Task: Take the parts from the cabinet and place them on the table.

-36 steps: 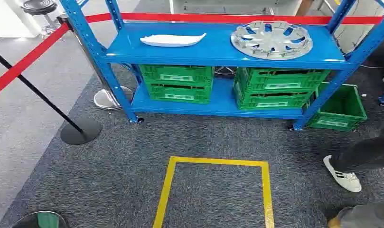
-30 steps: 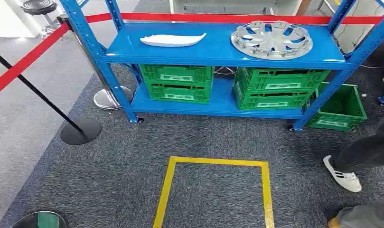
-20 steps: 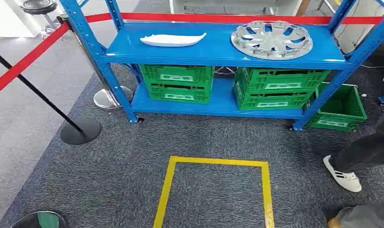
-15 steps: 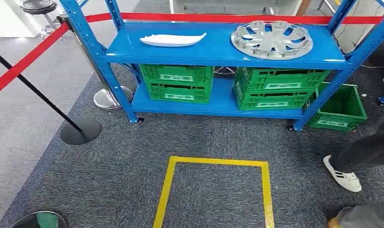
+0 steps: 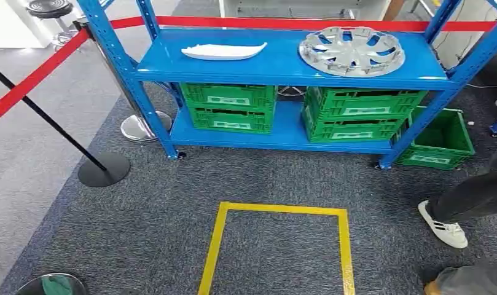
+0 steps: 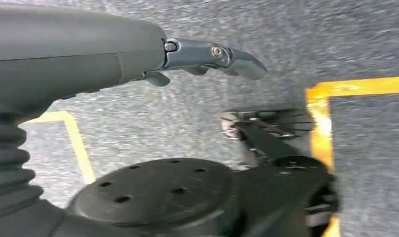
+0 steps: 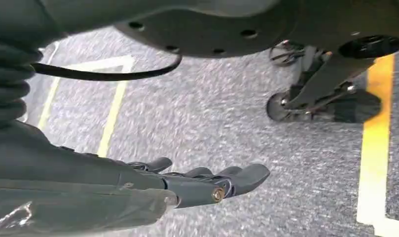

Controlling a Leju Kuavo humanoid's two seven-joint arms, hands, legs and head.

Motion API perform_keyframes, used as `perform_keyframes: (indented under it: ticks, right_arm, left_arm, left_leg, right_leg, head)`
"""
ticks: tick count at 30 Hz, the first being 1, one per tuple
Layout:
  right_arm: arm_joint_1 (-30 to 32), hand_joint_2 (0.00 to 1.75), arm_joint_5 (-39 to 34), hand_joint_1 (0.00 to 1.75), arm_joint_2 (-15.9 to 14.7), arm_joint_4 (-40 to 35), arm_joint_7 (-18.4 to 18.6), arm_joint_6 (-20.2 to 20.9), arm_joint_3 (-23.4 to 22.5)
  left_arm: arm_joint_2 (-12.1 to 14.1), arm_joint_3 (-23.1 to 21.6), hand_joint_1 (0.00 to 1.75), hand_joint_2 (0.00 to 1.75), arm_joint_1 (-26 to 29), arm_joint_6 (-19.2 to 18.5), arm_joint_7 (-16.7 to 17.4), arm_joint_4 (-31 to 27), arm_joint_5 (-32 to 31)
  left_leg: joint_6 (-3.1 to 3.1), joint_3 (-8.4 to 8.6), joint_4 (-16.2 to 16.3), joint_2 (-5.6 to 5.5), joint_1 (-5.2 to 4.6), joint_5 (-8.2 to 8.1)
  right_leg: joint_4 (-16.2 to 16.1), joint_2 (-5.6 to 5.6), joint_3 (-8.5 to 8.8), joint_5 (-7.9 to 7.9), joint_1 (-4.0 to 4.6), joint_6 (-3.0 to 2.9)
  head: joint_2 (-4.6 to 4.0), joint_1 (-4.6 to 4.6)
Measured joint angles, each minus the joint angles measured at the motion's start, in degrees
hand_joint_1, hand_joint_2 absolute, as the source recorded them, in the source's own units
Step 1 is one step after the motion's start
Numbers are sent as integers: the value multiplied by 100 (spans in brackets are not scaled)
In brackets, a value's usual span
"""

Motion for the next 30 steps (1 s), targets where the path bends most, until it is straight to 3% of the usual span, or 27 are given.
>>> perform_keyframes:
  ticks: [5,6,7,8,9,13,18,23,30]
  right_arm:
    - [-43,175,220,0,0,44,20,-11,-101]
    - [-74,175,376,0,2,75,44,-26,-173]
    - [-188,175,1055,0,7,212,103,-79,-497]
    - [-270,0,1571,0,20,324,112,-107,-746]
    - [-275,0,1588,0,20,326,94,-107,-754]
    - [-369,0,1894,0,98,381,-269,-39,-1093]
    - [-500,0,1946,0,251,131,-1122,238,-1167]
    - [-504,0,1609,0,317,-490,-1637,470,-1006]
    - [-471,0,1057,0,304,-1819,-2017,684,-632]
  left_arm:
    - [-11,13,0,175,-45,9,-114,53,15]
    - [-22,33,0,175,-72,20,-191,90,31]
    - [-70,127,0,175,-191,44,-528,252,127]
    - [-109,193,0,175,-269,46,-755,378,186]
    - [-116,195,0,0,-276,46,-776,378,190]
    - [-170,293,0,0,-326,29,-986,483,254]
    - [-214,359,0,0,-375,48,-1170,566,295]
    - [-229,411,0,0,-387,105,-1253,610,302]
    - [-229,424,0,0,-403,230,-1262,645,265]
  left_leg:
    - [0,0,0,0,0,0]
    - [0,0,0,0,0,0]
    - [0,0,1,0,0,0]
    - [0,0,1,0,0,0]
    - [1,0,1,0,0,-1]
    - [1,-2,1,0,0,-1]
    - [1,-1,1,0,0,-1]
    - [1,1,1,0,0,0]
    - [2,-1,3,0,0,0]
  right_leg:
    - [-1,0,-1,0,0,0]
    - [-1,0,-1,0,0,0]
    - [-1,0,-1,0,0,0]
    - [-1,0,0,0,0,1]
    - [-1,0,-1,-1,0,1]
    - [-1,0,-1,0,0,1]
    - [-1,0,2,0,1,1]
    - [-1,0,3,1,0,2]
    - [-5,-1,3,2,-1,4]
  head:
    - [0,-2]
    - [0,0]
    - [0,-2]
    - [0,-2]
    - [0,0]
    - [0,-2]
    - [0,-2]
    - [0,-2]
    - [0,0]
